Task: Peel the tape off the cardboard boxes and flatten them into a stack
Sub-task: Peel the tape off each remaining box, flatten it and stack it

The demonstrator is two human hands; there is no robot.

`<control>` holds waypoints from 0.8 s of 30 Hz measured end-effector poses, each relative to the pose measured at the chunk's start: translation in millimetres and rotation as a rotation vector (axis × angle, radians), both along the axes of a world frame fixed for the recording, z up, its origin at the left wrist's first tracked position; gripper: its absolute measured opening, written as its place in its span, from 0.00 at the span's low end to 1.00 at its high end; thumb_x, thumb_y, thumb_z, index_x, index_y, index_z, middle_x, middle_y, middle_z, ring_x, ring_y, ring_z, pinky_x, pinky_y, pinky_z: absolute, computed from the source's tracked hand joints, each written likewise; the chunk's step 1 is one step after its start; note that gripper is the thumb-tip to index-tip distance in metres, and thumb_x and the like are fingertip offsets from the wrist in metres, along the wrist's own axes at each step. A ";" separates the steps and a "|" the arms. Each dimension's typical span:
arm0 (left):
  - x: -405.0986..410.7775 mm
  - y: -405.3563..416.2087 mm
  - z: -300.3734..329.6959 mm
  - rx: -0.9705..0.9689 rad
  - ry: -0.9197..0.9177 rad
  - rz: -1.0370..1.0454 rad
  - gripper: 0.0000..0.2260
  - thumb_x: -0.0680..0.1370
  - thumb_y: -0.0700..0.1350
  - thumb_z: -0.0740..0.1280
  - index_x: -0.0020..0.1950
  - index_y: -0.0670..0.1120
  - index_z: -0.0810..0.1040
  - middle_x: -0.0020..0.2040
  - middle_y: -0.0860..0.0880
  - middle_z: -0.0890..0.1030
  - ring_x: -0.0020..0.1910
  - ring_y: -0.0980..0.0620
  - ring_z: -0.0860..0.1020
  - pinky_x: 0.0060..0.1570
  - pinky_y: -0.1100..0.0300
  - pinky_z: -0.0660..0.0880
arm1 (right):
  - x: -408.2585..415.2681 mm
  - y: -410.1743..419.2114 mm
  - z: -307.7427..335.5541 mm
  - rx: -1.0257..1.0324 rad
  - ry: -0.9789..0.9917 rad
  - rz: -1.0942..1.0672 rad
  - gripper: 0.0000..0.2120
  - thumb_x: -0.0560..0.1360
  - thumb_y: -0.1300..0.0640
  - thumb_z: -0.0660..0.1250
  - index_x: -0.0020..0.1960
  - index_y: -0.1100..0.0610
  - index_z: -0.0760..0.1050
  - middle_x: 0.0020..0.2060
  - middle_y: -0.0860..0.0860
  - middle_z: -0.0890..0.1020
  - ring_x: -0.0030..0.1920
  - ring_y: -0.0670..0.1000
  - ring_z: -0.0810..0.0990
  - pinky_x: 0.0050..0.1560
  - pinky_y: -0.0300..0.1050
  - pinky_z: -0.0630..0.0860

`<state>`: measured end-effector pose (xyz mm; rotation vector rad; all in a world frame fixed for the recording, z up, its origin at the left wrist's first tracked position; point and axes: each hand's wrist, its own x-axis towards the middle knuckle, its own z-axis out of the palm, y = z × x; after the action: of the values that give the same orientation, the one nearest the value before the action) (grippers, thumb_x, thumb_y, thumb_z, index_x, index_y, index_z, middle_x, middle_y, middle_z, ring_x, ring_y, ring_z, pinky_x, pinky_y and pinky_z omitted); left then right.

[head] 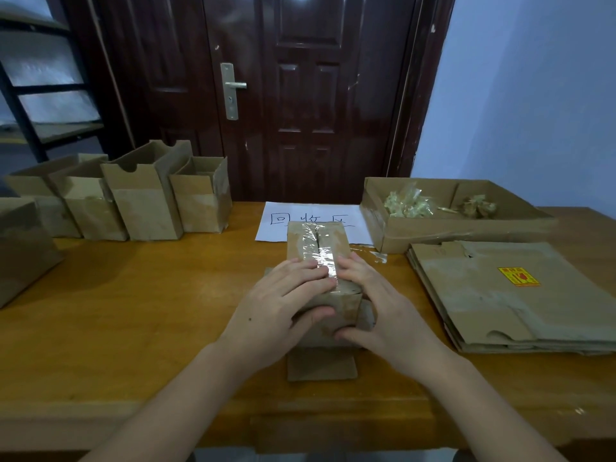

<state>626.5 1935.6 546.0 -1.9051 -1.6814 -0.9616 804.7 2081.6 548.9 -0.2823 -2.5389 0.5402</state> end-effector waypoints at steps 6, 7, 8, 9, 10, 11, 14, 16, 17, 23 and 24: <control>5.6 5.5 -2.5 0.030 -0.142 0.016 0.17 0.80 0.56 0.69 0.64 0.48 0.83 0.64 0.53 0.82 0.70 0.57 0.74 0.74 0.53 0.68 | 0.3 -1.6 0.2 -0.006 -0.008 -0.016 0.44 0.69 0.50 0.80 0.76 0.38 0.57 0.76 0.28 0.55 0.79 0.36 0.50 0.75 0.43 0.58; 6.2 4.9 -1.3 0.023 -0.157 0.016 0.16 0.81 0.56 0.68 0.64 0.49 0.83 0.64 0.53 0.82 0.70 0.58 0.74 0.75 0.54 0.67 | 0.3 -1.6 0.7 -0.006 -0.009 -0.015 0.45 0.69 0.50 0.80 0.76 0.38 0.56 0.76 0.27 0.55 0.79 0.36 0.50 0.75 0.43 0.58; 6.2 3.7 0.2 0.013 -0.171 0.010 0.16 0.81 0.55 0.67 0.64 0.49 0.83 0.64 0.53 0.81 0.71 0.59 0.73 0.75 0.55 0.66 | 0.5 -1.4 0.8 -0.008 -0.008 -0.012 0.45 0.69 0.50 0.80 0.76 0.37 0.56 0.76 0.26 0.55 0.80 0.36 0.50 0.75 0.44 0.59; 5.3 2.1 2.0 0.001 -0.178 0.000 0.16 0.82 0.54 0.66 0.65 0.49 0.83 0.65 0.53 0.81 0.71 0.59 0.73 0.76 0.55 0.65 | 0.2 -1.3 0.5 -0.012 -0.005 -0.009 0.45 0.69 0.50 0.80 0.76 0.37 0.56 0.76 0.27 0.55 0.80 0.37 0.51 0.76 0.45 0.59; 4.3 1.0 4.6 -0.015 -0.176 -0.014 0.16 0.82 0.54 0.66 0.66 0.49 0.83 0.66 0.53 0.81 0.72 0.60 0.72 0.76 0.56 0.65 | 0.3 -0.7 0.6 -0.013 -0.003 -0.009 0.45 0.69 0.50 0.80 0.76 0.37 0.57 0.76 0.27 0.56 0.80 0.37 0.51 0.76 0.46 0.59; 2.7 -0.3 6.9 -0.036 -0.167 -0.027 0.16 0.83 0.53 0.65 0.67 0.49 0.82 0.67 0.53 0.81 0.72 0.60 0.72 0.76 0.57 0.64 | 0.1 -0.4 0.1 -0.016 -0.002 -0.013 0.45 0.69 0.50 0.80 0.76 0.38 0.57 0.76 0.28 0.56 0.80 0.37 0.51 0.76 0.47 0.60; -3.7 -4.6 11.5 -0.115 -0.130 -0.028 0.19 0.84 0.56 0.62 0.71 0.51 0.78 0.71 0.56 0.76 0.75 0.63 0.67 0.77 0.63 0.59 | -0.4 0.7 -1.4 -0.011 0.000 -0.021 0.46 0.68 0.50 0.81 0.76 0.37 0.57 0.76 0.27 0.56 0.79 0.36 0.51 0.75 0.45 0.60; -8.5 -8.5 12.1 -0.165 -0.135 0.007 0.23 0.83 0.62 0.59 0.75 0.55 0.73 0.74 0.60 0.71 0.77 0.69 0.60 0.76 0.69 0.54 | -0.2 1.0 -2.5 -0.007 0.009 -0.018 0.46 0.68 0.50 0.81 0.76 0.37 0.58 0.76 0.26 0.55 0.79 0.36 0.51 0.74 0.41 0.58; -10.7 -9.9 11.5 -0.181 -0.127 0.022 0.25 0.82 0.64 0.59 0.76 0.56 0.71 0.75 0.60 0.69 0.77 0.69 0.58 0.76 0.69 0.54 | -0.2 1.1 -3.4 -0.012 0.017 -0.016 0.45 0.68 0.50 0.81 0.76 0.38 0.58 0.76 0.26 0.55 0.79 0.36 0.51 0.74 0.40 0.58; -2.2 -4.4 7.9 -0.090 -0.138 0.020 0.23 0.79 0.62 0.67 0.71 0.53 0.78 0.71 0.57 0.76 0.76 0.63 0.66 0.78 0.61 0.57 | -1.1 -0.6 -5.5 -0.038 0.035 -0.023 0.44 0.68 0.51 0.81 0.77 0.43 0.61 0.78 0.31 0.57 0.80 0.38 0.52 0.76 0.45 0.60; 2.2 -2.5 5.9 -0.067 -0.145 0.029 0.23 0.78 0.62 0.68 0.70 0.53 0.79 0.70 0.56 0.77 0.75 0.62 0.66 0.78 0.60 0.57 | -1.2 -1.1 -5.5 -0.043 0.037 -0.023 0.45 0.68 0.51 0.80 0.77 0.43 0.60 0.78 0.32 0.57 0.80 0.38 0.52 0.76 0.45 0.60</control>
<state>628.7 1933.1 551.9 -1.8875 -1.8394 -1.0681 803.6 2080.5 543.5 -0.3145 -2.4873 0.5865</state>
